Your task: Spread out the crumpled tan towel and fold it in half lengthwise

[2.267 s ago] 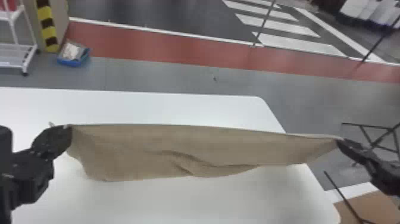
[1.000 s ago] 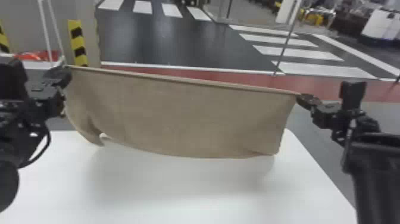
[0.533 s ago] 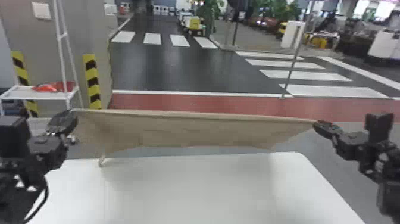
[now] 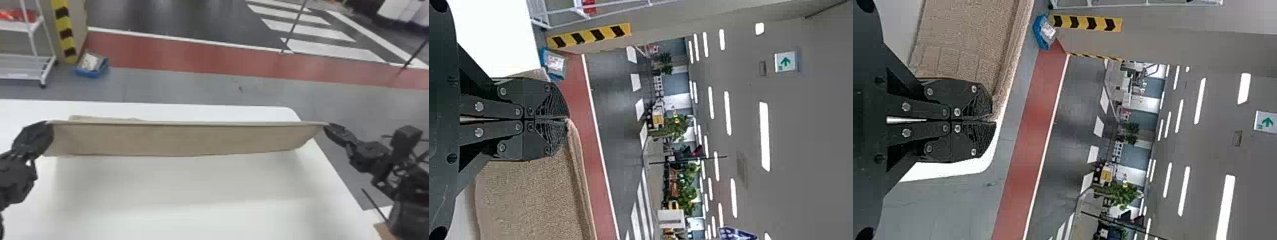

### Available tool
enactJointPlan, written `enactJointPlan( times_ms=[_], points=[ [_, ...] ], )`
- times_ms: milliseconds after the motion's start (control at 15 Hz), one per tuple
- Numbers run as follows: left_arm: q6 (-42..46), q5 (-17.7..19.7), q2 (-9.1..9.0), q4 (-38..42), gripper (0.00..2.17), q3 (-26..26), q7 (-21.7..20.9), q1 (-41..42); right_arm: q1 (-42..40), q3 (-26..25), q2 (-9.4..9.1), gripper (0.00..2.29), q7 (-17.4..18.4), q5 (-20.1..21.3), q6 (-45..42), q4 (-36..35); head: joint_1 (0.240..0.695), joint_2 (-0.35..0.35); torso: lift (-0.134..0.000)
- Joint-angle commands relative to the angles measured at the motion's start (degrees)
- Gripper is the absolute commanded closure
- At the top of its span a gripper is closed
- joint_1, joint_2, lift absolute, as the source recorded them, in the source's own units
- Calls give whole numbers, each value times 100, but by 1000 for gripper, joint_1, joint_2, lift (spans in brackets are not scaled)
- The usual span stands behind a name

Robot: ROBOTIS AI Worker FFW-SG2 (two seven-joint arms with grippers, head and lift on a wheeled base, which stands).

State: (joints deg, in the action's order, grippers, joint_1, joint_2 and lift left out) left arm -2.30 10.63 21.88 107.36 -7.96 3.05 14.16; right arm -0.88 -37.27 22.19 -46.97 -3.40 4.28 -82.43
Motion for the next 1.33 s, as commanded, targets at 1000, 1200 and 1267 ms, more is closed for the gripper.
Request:
enactJointPlan(
  times_ms=[1000, 1200, 1267],
  points=[
    [1306, -544, -157, 901, 1632, 550, -59, 2284, -975, -992, -285, 1507, -471, -583, -713, -2, 695, -350, -124],
    [1587, -201, -131, 971, 1582, 453, -578, 2372, -958, -957, -285, 1511, -462, -548, -713, 34, 695, -350, -124],
    [1587, -175, -113, 1006, 1578, 286, -675, 2372, -958, -940, -294, 1511, -462, -522, -713, 34, 695, -350, -124]
  ],
)
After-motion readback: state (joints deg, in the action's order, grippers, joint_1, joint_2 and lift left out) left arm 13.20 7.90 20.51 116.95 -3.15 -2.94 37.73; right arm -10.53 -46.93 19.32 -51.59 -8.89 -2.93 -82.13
